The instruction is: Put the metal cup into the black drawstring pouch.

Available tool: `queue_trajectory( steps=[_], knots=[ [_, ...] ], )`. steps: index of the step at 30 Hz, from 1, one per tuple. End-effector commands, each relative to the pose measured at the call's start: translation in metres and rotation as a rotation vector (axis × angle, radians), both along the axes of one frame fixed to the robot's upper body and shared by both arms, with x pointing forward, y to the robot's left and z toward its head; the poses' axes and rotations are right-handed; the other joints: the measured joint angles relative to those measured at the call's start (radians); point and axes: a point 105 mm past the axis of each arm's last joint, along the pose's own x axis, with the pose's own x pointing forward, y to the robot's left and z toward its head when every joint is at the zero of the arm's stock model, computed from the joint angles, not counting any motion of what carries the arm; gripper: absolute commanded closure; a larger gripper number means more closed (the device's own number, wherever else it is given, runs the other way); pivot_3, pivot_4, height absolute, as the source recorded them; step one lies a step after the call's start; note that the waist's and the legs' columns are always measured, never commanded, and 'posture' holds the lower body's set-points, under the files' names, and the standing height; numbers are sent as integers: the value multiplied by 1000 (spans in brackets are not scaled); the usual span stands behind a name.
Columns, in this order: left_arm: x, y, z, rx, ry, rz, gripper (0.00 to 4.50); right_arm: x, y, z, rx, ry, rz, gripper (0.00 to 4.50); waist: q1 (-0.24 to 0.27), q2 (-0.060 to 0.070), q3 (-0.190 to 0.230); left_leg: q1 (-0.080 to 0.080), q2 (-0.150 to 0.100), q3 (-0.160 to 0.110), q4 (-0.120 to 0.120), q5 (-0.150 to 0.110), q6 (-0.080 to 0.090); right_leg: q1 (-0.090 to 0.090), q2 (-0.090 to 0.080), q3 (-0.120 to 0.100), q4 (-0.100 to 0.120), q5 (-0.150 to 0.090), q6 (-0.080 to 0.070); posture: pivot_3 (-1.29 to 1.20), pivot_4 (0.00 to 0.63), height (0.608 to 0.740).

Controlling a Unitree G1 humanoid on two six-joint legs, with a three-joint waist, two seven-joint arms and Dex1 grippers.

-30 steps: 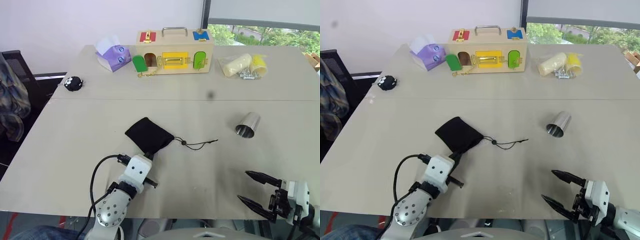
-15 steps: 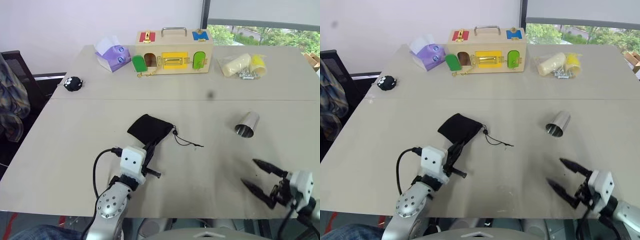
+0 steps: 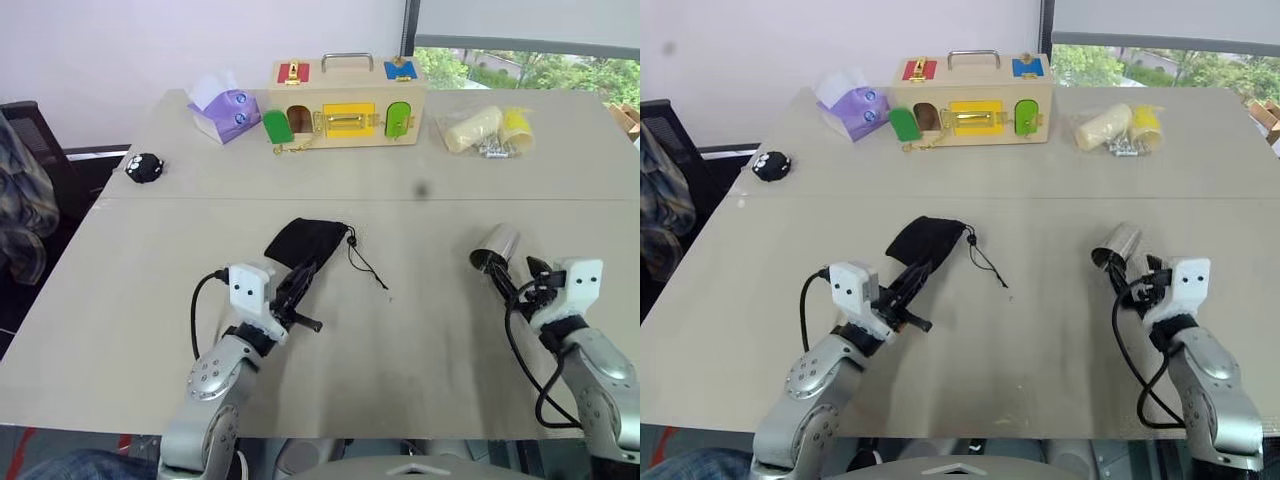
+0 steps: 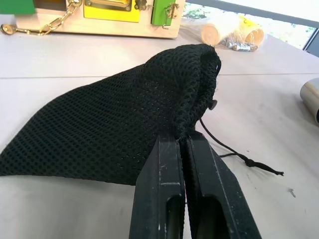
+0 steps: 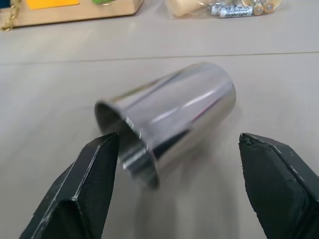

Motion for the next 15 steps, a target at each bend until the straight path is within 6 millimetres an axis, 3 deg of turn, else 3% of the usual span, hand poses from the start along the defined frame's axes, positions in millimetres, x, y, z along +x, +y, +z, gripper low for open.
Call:
queue_trajectory(
  steps=[1, 7, 11, 12, 15],
  knots=[
    [-2, -3, 8, 17, -40, -41, 4401, 4, 0, 6, -2, -31, -20, 628, -2, 0, 0, 0, 0, 0, 0, 0, 0, 0, 0, 0, 0, 0, 0, 0, 150, 740],
    [0, -7, 9, 16, -41, -86, 4500, 5, 0, 5, -7, -48, -53, 2318, -15, 0, 0, 0, 0, 0, 0, 0, 0, 0, 1, 0, 1, 0, 0, 0, 150, 740],
    [2, -8, 7, 46, -42, -111, 4500, 7, -2, 5, -18, -54, -70, 4258, -25, 1, 0, 1, 0, 1, 0, 0, 0, 0, 1, 0, 1, 1, 1, 0, 150, 740],
    [2, -9, 7, 58, -46, -123, 4500, 7, -2, 6, -18, -56, -69, 4442, -27, 1, -1, 1, 0, 1, 0, 0, 0, 0, 1, 0, 1, 1, 1, 0, 150, 740],
    [4, -10, 9, 69, -54, -159, 4500, 2, 25, 33, 88, -147, 122, 4442, -28, 1, -1, 1, 1, 1, 0, 0, 0, 0, 2, 1, 1, 1, 0, 0, 150, 740]
  ],
)
